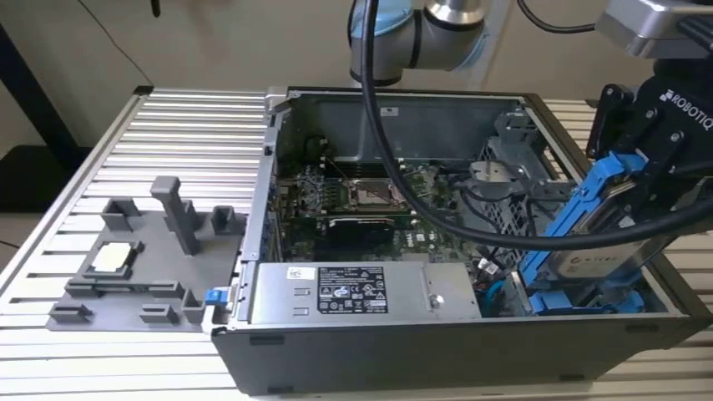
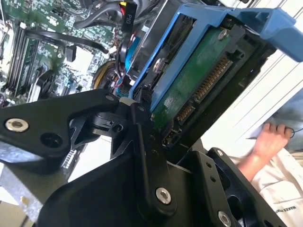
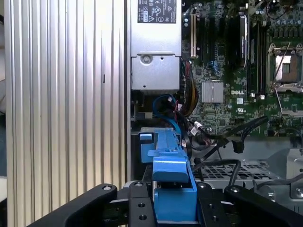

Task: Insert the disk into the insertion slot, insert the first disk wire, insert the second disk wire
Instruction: 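Insert the disk into the insertion slot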

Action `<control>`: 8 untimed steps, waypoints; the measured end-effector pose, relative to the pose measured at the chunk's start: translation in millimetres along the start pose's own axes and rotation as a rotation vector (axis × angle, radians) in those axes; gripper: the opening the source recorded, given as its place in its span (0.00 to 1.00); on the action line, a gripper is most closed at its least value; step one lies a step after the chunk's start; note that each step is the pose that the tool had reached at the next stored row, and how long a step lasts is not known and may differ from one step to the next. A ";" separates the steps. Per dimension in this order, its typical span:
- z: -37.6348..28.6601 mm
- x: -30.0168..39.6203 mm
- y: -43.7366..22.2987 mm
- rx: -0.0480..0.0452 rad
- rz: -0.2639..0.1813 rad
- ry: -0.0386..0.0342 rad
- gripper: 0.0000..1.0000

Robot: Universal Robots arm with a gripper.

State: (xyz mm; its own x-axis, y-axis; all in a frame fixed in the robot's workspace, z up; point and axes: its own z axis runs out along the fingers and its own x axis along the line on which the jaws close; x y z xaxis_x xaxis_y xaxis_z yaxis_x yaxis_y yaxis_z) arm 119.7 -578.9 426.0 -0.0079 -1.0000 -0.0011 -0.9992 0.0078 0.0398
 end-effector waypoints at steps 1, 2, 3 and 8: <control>1.2 0.0 -1.0 0.0000 0.000 0.0000 0.33; 2.4 0.0 -1.8 0.0000 0.000 -0.0004 0.33; 3.4 0.0 -2.5 0.0000 0.000 -0.0012 0.33; 6.3 -0.7 -3.3 -0.0001 0.000 -0.0088 0.33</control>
State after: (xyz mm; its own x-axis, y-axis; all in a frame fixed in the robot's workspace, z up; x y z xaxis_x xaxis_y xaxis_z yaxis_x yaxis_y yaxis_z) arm 122.7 -578.2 419.5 -0.0080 -0.9999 -0.0099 -0.9992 0.0076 0.0399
